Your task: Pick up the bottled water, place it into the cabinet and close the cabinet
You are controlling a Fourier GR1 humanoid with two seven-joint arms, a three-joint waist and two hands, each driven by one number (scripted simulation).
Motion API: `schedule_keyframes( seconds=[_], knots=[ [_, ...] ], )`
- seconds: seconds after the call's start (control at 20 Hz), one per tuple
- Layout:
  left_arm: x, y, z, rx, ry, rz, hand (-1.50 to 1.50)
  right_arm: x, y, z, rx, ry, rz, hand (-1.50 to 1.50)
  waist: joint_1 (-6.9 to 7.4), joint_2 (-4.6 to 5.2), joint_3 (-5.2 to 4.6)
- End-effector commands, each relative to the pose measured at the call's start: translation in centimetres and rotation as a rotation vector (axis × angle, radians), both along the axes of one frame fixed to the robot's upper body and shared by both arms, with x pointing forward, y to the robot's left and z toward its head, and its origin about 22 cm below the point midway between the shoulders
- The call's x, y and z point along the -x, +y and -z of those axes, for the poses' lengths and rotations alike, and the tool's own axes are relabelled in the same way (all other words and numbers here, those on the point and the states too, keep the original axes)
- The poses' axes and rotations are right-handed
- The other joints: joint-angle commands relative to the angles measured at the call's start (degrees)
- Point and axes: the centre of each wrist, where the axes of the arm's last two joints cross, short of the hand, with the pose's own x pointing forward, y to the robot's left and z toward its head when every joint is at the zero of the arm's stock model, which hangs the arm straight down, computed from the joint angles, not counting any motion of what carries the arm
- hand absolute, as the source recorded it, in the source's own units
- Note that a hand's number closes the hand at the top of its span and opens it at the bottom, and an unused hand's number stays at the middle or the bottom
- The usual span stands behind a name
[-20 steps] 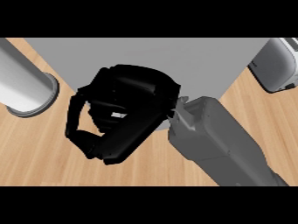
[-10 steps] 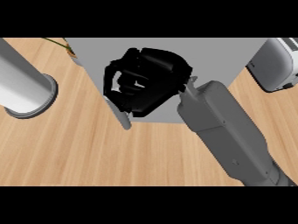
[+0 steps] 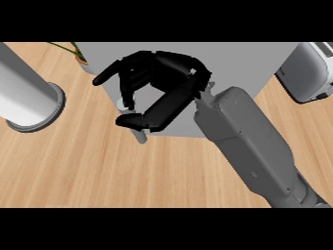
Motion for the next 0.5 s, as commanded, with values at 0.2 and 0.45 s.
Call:
schedule_keyframes(
  seconds=[0.2, 0.45],
  knots=[
    [-0.3, -0.8, 0.9, 0.012, -0.020, 0.034, -1.50, -2.3, -0.2, -5.6, -0.079, -0.121, 0.294, -1.50, 0.77, 0.79, -0.09],
    [-1.7, -0.5, -0.6, -0.012, -0.019, 0.060, -1.50, -2.5, -1.1, -5.5, -0.079, -0.124, 0.296, -1.50, 0.03, 0.96, 0.05]
  ],
)
